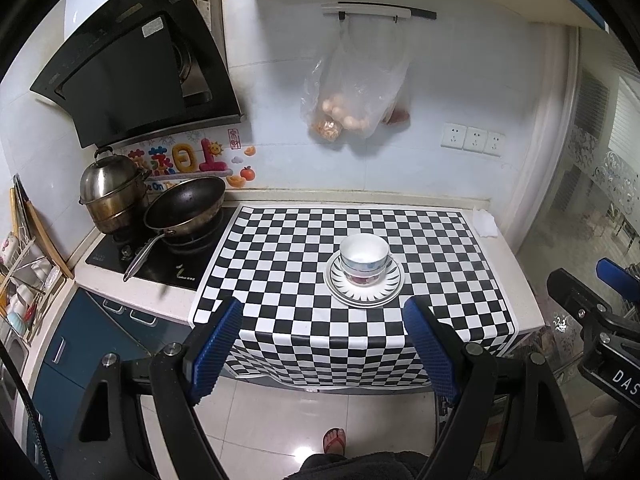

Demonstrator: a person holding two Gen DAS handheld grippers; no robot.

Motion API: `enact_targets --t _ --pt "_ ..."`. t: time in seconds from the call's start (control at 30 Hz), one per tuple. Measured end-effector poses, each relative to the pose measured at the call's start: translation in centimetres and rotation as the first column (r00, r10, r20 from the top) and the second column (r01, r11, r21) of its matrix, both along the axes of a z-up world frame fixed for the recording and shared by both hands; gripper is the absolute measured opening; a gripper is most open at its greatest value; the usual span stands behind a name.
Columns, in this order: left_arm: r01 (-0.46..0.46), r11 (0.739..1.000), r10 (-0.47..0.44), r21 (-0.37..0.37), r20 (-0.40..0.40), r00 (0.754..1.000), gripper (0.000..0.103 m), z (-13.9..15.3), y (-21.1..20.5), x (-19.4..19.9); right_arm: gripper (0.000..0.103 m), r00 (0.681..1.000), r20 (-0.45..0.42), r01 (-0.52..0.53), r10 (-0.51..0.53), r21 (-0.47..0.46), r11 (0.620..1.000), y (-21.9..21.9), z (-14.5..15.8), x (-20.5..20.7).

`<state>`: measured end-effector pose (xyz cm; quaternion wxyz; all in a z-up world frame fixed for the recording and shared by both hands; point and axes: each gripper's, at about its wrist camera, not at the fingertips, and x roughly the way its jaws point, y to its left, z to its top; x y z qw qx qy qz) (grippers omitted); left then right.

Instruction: Organize plates and bowls

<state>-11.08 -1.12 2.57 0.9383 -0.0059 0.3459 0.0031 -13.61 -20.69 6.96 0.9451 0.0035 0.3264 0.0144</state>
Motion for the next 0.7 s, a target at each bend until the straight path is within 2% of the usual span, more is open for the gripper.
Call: enact_targets --t 0.7 --pt "0.015 1.0 -0.015 0.004 -0.001 1.0 0.082 -0.2 1.3 0.4 0.093 1.0 -0.006 -0.014 0.014 -0.006 1.0 -0.3 -0.1 0.0"
